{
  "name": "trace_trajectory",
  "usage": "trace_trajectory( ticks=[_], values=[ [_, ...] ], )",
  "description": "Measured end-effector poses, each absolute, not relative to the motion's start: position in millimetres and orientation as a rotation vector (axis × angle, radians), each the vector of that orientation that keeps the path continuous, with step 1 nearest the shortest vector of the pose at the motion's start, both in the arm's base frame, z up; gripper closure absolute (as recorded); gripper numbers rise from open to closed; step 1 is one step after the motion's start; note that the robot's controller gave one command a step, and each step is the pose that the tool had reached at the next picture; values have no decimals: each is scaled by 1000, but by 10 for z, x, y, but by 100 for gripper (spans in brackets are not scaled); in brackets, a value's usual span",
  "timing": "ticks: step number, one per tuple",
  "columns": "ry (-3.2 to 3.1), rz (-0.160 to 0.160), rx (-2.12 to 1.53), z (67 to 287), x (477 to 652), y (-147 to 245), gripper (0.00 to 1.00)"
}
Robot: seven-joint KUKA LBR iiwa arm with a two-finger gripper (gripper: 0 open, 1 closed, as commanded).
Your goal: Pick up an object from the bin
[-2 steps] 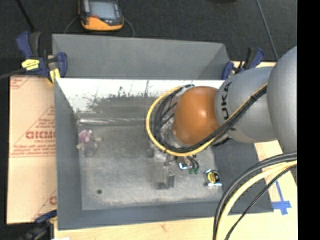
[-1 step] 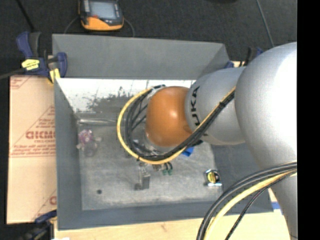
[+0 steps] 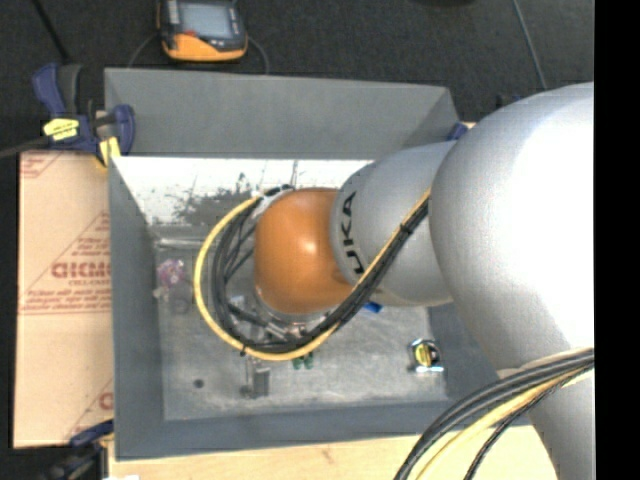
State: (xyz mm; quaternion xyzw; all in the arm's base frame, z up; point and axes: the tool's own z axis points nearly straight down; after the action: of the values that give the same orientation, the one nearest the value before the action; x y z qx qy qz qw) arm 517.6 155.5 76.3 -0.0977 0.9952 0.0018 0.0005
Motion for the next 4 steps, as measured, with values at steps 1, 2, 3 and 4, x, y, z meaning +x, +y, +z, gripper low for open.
trace_trajectory(
  ticks=[1,2,3,4],
  values=[
    [3135,-4,-186,996,5043,749,0],
    [3122,2,-276,871,5657,1233,0],
    [3124,8,-267,958,5755,1922,0],
    [3133,0,-310,766,4918,1735,0]
  ],
)
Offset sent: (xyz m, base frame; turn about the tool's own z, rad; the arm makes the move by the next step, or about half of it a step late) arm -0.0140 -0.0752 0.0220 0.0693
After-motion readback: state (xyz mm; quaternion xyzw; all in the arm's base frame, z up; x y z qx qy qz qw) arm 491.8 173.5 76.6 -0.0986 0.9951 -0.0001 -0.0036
